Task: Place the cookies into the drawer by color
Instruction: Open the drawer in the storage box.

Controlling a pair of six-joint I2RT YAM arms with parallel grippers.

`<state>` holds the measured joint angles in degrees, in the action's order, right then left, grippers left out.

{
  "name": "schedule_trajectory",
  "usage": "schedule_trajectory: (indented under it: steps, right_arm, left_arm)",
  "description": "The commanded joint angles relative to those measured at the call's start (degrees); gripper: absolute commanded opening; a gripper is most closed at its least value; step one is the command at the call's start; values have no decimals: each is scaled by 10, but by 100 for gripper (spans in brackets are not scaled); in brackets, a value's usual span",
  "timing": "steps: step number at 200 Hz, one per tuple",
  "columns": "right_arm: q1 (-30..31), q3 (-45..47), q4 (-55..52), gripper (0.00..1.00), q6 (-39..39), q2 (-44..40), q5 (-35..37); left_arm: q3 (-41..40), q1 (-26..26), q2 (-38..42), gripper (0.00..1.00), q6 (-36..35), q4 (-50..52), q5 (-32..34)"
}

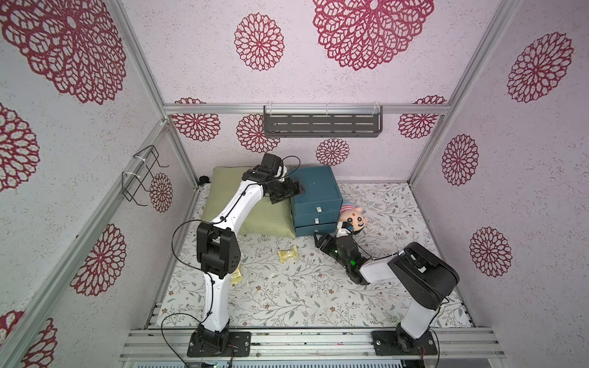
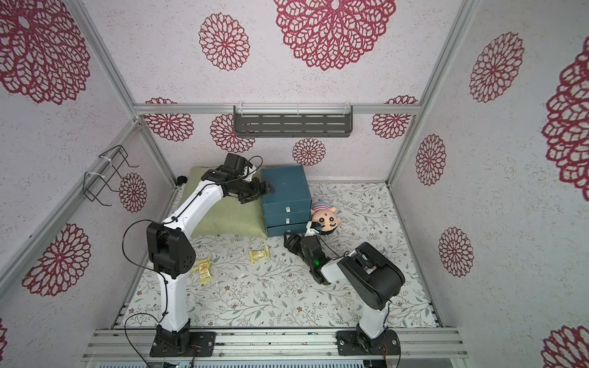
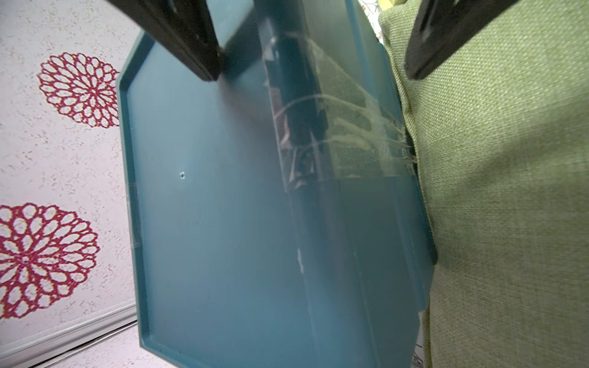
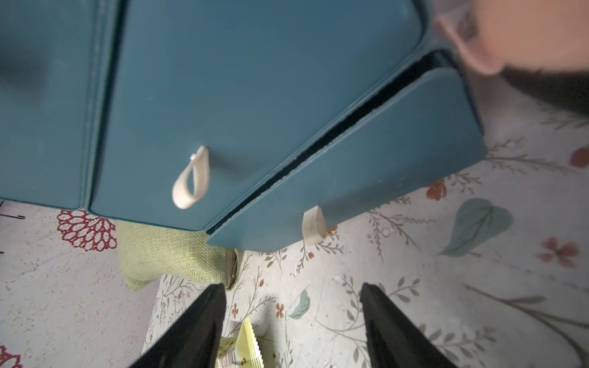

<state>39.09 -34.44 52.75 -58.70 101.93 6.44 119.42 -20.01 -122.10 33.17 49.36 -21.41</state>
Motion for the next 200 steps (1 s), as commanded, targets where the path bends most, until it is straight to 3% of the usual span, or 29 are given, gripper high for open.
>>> schedule_trajectory:
  steps: [1, 53, 101, 154, 200]
  right_arm:
    - [-10, -19, 39, 66, -24, 13, -19]
    - [-19, -44, 56, 58, -48, 53, -37]
    - [-23, -53, 74, 42, -65, 77, -41]
    - [-27, -72, 77, 36, -74, 94, -41]
    - [-31, -76, 72, 25, -74, 94, -36]
  left_arm:
    - [-17, -4, -30, 97, -15, 66, 42]
    - [-16, -2, -28, 97, -15, 67, 42]
    - [-16, -1, -27, 97, -16, 68, 41]
    - [-16, -1, -26, 97, -16, 68, 42]
    - [-16, -2, -26, 97, -17, 67, 42]
